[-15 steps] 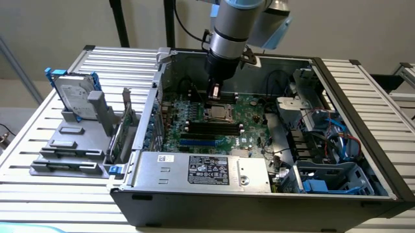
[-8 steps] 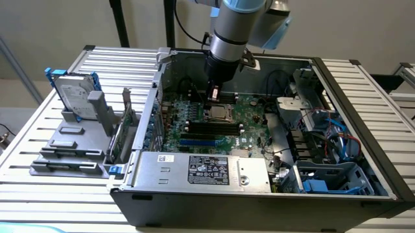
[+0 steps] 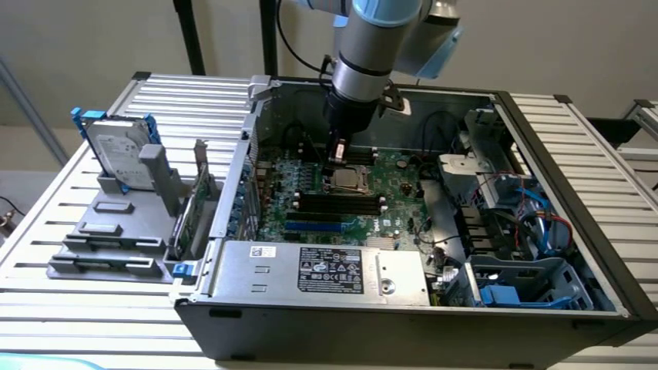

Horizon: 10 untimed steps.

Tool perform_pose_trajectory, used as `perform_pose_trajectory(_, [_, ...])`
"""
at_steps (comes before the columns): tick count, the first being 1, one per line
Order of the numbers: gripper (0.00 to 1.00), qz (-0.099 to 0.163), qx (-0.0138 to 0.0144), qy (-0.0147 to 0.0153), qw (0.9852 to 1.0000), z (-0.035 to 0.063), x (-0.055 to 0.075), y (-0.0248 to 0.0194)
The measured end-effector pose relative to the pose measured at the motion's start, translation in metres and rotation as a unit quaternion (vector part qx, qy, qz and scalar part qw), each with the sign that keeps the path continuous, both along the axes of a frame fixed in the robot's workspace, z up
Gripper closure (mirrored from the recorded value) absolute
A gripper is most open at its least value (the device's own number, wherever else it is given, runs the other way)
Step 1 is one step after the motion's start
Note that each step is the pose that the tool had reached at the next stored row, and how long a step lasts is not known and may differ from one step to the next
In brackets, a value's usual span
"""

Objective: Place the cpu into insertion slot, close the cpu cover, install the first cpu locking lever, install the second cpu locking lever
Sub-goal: 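Close the cpu cover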

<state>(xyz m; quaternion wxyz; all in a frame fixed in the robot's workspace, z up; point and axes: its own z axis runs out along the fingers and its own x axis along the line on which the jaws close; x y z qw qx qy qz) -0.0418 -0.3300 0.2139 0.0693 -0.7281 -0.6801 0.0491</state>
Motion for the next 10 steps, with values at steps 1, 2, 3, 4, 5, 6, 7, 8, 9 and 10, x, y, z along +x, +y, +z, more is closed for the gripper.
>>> perform_pose_trajectory(1, [0.89, 0.0, 0.0011, 0.0, 1.0, -0.0007, 0.0, 0.0002])
perform_pose_trajectory(2, [0.89, -0.001, 0.002, 0.0, 1.0, -0.0016, 0.0, 0.0002])
perform_pose_trajectory(3, [0.89, -0.001, 0.0026, -0.0001, 1.0, -0.0025, 0.0, 0.0002])
perform_pose_trajectory(4, [0.89, -0.001, 0.003, 0.0, 1.0, -0.0035, 0.0, 0.0002])
perform_pose_trajectory(5, [0.89, -0.002, 0.0034, 0.0, 1.0, -0.0046, 0.0, 0.0002])
perform_pose_trajectory(6, [0.89, -0.002, 0.0037, 0.0, 1.0, -0.0057, -0.0001, 0.0002])
perform_pose_trajectory(7, [0.89, -0.002, 0.004, 0.0, 1.0, -0.0068, -0.0001, 0.0002])
perform_pose_trajectory(8, [0.89, -0.003, 0.0042, 0.0, 1.0, -0.0079, -0.0001, 0.0002])
perform_pose_trajectory(9, [0.89, -0.003, 0.0045, 0.0, 1.0, -0.009, -0.0001, 0.0002])
perform_pose_trajectory(10, [0.89, -0.003, 0.0048, 0.0, 1.0, -0.0101, -0.0001, 0.0002])
